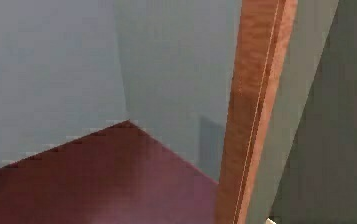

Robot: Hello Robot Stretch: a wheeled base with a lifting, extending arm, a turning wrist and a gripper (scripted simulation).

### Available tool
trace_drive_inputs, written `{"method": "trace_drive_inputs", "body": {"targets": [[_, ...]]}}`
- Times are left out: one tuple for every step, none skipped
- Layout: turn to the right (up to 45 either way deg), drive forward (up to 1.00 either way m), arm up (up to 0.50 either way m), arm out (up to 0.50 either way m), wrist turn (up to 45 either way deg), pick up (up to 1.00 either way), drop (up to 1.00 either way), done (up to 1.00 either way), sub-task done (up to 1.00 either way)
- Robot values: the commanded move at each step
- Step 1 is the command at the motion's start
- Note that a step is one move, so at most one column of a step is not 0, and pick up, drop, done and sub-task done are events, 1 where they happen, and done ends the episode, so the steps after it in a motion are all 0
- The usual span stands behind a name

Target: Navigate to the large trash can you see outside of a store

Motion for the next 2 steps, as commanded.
{"method": "trace_drive_inputs", "body": {"targets": [[-39.0, 0.0, 0.0, 0.0, 0.0, 0.0, 0.0, 0.0, 0.0], [0.0, 1.0, 0.0, 0.0, 0.0, 0.0, 0.0, 0.0, 0.0]]}}
